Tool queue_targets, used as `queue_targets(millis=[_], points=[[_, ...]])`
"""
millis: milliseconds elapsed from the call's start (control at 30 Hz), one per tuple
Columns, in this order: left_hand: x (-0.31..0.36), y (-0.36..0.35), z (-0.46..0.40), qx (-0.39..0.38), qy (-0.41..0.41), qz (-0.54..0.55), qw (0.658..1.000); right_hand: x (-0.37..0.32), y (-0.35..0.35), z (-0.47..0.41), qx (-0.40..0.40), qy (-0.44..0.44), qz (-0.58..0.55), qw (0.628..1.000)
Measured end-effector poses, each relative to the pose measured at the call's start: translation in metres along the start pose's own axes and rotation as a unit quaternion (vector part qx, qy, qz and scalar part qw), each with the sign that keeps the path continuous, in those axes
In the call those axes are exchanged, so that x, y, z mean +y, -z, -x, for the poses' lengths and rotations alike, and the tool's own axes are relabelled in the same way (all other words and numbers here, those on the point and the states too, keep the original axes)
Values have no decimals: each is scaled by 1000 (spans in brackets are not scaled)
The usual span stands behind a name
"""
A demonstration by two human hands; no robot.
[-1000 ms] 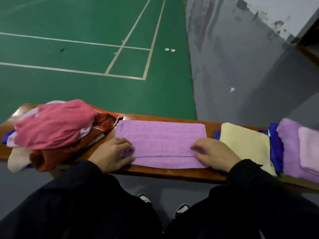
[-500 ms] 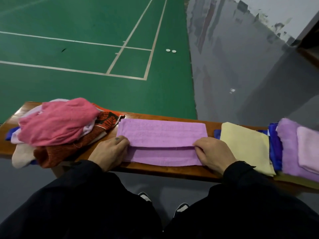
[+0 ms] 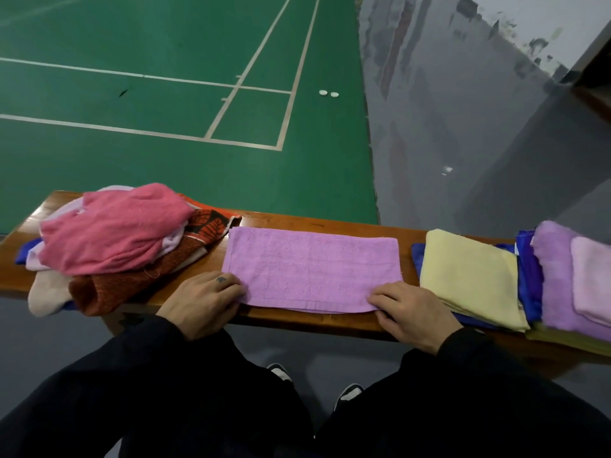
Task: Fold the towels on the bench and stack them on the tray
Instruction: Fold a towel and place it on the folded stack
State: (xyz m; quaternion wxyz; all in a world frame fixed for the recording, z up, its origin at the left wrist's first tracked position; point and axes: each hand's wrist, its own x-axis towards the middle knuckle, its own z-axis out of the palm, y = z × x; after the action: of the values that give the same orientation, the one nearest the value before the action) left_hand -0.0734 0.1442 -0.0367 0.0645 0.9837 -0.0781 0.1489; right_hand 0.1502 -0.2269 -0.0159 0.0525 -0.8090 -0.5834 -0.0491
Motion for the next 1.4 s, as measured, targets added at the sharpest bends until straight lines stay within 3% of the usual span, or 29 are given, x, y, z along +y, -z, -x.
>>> queue_targets(millis=[233, 467, 633, 767, 900, 1067, 1267, 1400], points=[[2, 1, -9, 6, 8, -47, 999, 0, -7, -5, 49, -39, 6, 998], [7, 2, -9, 31, 93, -27, 995, -3, 3, -8, 90, -131, -82, 984], [13, 3, -8, -33, 53, -44, 997, 1, 11, -14, 2, -134, -92, 987], [25, 1, -16, -13, 41, -31, 999, 4, 11, -11, -46, -111, -74, 990], [45, -9, -30, -6, 57, 2, 998, 0, 9, -14, 23, -184, -122, 975], [73, -21, -63, 10, 86, 1, 996, -7, 14, -24, 121, -208, -144, 960], [96, -31, -108, -16, 67, -55, 996, -9, 19, -25, 146, -219, -132, 956], [73, -26, -87, -11, 97, -78, 992, 8, 24, -14, 145, -228, -92, 958]])
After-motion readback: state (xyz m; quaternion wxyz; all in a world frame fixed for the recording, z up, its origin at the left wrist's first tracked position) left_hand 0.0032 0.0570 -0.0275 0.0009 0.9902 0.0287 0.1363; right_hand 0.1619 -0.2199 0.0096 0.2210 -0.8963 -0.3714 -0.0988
